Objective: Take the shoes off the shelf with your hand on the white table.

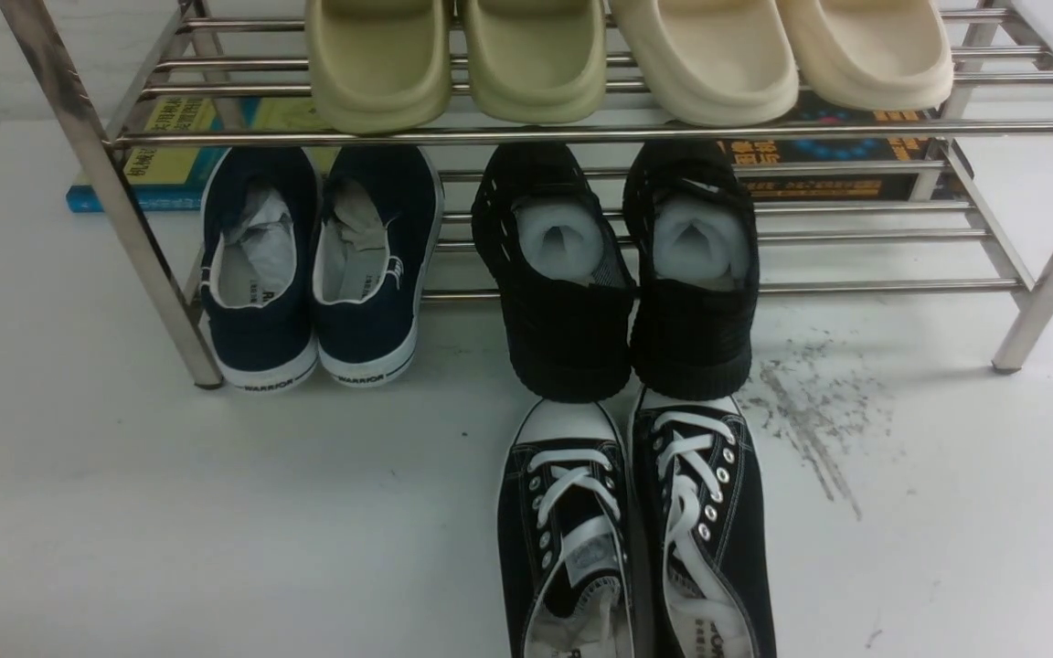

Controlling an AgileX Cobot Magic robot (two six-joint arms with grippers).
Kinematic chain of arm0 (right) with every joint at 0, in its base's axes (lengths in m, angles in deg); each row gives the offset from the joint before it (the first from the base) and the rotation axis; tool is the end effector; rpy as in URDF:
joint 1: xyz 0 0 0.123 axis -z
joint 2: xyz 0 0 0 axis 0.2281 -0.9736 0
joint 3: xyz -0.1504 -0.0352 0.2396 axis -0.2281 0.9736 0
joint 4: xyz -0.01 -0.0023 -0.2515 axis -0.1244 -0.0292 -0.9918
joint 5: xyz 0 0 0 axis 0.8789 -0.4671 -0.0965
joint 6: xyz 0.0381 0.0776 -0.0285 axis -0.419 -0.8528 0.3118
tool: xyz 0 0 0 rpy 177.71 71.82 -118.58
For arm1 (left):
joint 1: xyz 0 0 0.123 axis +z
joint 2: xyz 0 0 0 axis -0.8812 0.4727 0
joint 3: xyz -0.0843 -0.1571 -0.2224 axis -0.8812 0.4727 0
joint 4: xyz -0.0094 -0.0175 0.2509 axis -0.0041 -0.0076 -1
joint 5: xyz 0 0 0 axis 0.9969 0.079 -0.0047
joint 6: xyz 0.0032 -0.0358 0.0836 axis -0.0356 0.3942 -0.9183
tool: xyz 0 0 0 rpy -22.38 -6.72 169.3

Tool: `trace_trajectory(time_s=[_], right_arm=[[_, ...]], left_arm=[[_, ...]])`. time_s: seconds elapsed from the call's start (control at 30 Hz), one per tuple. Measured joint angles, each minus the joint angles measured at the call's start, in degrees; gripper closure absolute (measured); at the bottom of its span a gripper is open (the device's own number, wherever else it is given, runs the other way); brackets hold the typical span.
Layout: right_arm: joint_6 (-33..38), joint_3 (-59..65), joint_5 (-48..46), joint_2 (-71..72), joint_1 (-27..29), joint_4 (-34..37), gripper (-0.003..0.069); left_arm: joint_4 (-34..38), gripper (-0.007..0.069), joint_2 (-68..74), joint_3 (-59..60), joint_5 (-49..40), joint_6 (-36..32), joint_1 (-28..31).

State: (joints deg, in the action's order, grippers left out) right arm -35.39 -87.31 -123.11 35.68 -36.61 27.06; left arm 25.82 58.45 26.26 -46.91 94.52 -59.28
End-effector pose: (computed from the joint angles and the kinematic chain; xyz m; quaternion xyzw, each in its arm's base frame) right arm 0.0410 0.0102 0.3276 -0.1659 0.7918 0.2140 0.5475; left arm 0.0513 0.0066 0.1730 -0.1346 0.7988 -0.0429 0.5847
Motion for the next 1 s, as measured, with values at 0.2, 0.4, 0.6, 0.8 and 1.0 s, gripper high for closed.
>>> trace_trajectory(time_s=[0.2, 0.4, 0.6, 0.8, 1.0], right_arm=[[0.0, 11.31, 23.85, -0.22, 0.0, -5.92, 0.0672], [0.0, 14.8, 38.69, -0.22, 0.0, -11.1, 0.0669], [-0.06, 14.87, 39.45, -0.22, 0.0, -12.58, 0.0666], [-0.06, 14.87, 39.45, -0.22, 0.0, -12.9, 0.0666], [-0.13, 14.87, 39.45, -0.22, 0.0, -13.72, 0.0661]], left_arm=[[0.0, 0.0383, 0.0, 0.0, 0.0, 0.0, 0.0], [0.0, 0.0383, 0.0, 0.0, 0.0, 0.0, 0.0], [0.0, 0.0383, 0.0, 0.0, 0.0, 0.0, 0.0], [0.0, 0.0383, 0.0, 0.0, 0.0, 0.0, 0.0], [0.0, 0.0383, 0.0, 0.0, 0.0, 0.0, 0.0]])
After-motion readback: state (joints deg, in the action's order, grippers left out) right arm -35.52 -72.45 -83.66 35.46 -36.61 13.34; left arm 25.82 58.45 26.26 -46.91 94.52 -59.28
